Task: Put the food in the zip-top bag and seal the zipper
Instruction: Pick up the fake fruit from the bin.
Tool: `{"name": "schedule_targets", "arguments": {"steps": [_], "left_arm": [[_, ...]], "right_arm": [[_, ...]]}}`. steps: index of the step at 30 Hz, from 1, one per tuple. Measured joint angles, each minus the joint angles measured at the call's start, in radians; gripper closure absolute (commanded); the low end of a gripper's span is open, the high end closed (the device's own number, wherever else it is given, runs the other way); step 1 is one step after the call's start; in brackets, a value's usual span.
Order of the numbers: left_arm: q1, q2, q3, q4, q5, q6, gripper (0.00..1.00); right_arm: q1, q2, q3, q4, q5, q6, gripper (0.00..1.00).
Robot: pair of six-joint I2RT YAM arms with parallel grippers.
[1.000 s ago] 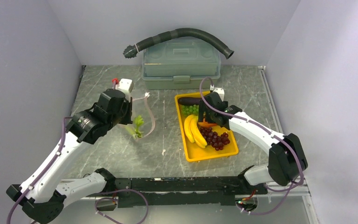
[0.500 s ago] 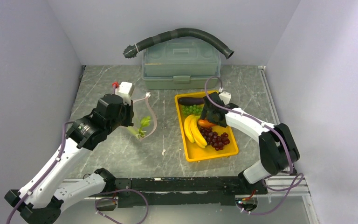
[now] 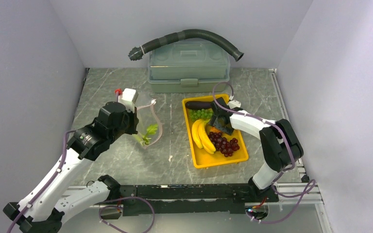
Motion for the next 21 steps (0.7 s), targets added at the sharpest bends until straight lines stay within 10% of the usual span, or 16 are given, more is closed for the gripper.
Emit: {"name": "schedule_targets", "arguments": {"steps": [12, 21], "left_arm": [[0.03, -0.005, -0.01, 0.013, 0.03, 0.001, 1.0], [0.1, -0.006, -0.017, 0.027, 0.113, 0.002, 1.0]], "right_arm": [[0.0, -0.019, -0.003, 0.005, 0.005, 0.011, 0.94], [0.0, -0.203, -0.003, 0.004, 0.001, -0.035, 1.0]]}}
